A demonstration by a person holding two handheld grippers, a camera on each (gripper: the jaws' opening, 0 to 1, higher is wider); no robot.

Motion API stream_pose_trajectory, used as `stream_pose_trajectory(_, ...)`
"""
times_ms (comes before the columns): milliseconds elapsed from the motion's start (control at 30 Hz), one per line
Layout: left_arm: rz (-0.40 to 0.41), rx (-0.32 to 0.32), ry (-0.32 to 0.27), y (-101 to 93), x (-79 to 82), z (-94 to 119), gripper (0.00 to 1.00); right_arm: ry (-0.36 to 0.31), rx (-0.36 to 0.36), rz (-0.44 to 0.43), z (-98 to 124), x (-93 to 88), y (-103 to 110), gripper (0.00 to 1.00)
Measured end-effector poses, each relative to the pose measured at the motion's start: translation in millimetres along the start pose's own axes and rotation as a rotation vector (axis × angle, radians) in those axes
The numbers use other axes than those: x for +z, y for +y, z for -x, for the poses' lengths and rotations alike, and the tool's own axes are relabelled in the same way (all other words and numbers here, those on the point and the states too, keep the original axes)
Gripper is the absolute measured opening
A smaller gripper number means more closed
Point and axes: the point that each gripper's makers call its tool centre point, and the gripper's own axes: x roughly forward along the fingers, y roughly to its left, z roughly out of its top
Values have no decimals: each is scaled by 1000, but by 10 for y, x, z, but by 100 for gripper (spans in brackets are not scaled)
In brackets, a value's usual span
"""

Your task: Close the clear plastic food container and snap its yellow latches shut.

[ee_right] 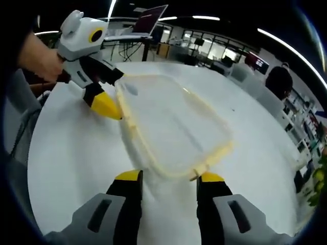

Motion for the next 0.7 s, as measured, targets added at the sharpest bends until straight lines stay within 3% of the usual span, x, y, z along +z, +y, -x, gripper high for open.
stream_pose_trajectory(433, 20, 12, 1, 14, -14, 19, 38, 1, 0, 0, 17, 19, 20, 42)
stream_pose_trajectory(700, 49, 29, 10, -11, -31, 152, 41, 10, -15, -43, 205, -21, 55, 46)
